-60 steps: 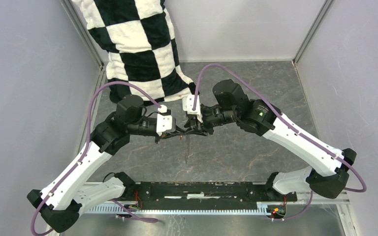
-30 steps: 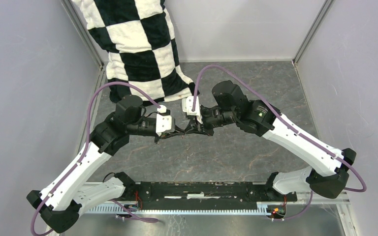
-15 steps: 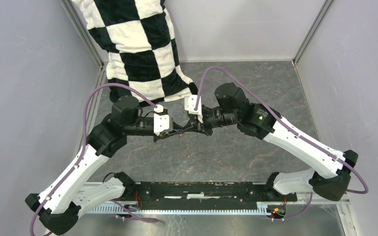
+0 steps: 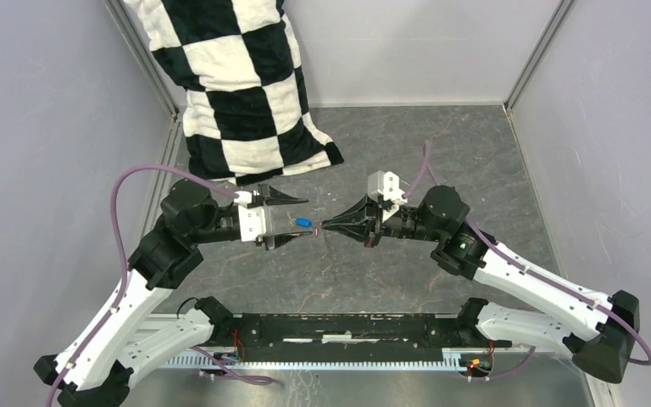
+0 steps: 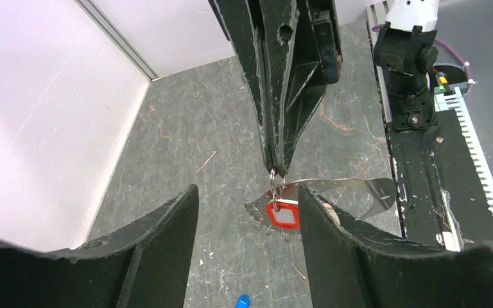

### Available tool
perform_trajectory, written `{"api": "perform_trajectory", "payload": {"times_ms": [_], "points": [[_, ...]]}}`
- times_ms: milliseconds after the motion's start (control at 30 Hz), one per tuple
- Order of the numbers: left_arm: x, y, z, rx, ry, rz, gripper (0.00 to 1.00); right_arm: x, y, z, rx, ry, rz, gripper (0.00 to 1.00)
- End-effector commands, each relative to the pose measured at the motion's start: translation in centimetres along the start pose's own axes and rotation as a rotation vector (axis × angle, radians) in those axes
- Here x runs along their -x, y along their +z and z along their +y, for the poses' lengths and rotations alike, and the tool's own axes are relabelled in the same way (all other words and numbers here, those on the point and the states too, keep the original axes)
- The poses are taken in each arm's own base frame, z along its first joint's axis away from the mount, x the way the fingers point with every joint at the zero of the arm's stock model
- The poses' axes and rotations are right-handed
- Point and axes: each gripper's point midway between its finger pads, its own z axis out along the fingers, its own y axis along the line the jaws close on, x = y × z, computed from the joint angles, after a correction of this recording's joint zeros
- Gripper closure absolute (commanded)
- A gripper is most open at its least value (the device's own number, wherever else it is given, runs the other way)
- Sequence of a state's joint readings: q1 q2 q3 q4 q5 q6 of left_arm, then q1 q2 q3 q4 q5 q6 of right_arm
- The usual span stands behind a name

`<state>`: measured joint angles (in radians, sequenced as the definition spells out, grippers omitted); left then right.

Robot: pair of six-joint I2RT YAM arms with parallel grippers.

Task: Put the keys on the keyring

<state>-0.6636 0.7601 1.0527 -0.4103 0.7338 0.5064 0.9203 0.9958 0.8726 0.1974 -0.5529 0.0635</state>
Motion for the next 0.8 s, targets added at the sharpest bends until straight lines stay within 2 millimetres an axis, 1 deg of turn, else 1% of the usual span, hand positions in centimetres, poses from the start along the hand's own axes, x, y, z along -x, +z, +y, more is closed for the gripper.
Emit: {"api": "perform_trajectory", "payload": {"times_ms": [0, 33, 67, 167, 333, 400, 600, 767], "points": [[0.1, 0.6, 0.2, 0.002, -0.042, -0.013, 0.35, 6.5, -0.8, 1.2, 0.028, -0.032, -0.288, 1.0], [-0.1, 0.6, 0.2, -0.003, -0.047, -0.01, 0.35, 6.8, -0.9, 1.3, 0.031, -0.028, -0.311, 1.0], [-0.2, 0.7, 0.1, -0.008, -0.049, -0.006, 0.38, 6.8, -0.9, 1.3, 0.033, -0.025, -0.323, 1.0], [-0.3, 0.7, 0.0, -0.017, -0.033, -0.006, 0.55, 6.8, -0.8, 1.3, 0.034, -0.017, -0.336, 1.0], [-0.5, 0.6, -0.7, -0.05, -0.011, -0.004, 0.8, 6.7, -0.8, 1.0, 0.02, -0.016, -0.349, 1.0], [-0.5, 0.7, -0.9, -0.064, -0.011, -0.007, 0.86, 6.7, -0.8, 0.9, 0.014, -0.018, -0.347, 1.0], [0.0, 0.8, -1.1, -0.085, 0.001, -0.025, 0.98, 6.3, -0.7, 0.6, -0.002, -0.008, -0.342, 1.0], [0.0, 0.7, -1.7, -0.113, 0.019, -0.041, 0.98, 5.8, -0.9, 0.5, -0.01, 0.025, -0.372, 1.0]]}}
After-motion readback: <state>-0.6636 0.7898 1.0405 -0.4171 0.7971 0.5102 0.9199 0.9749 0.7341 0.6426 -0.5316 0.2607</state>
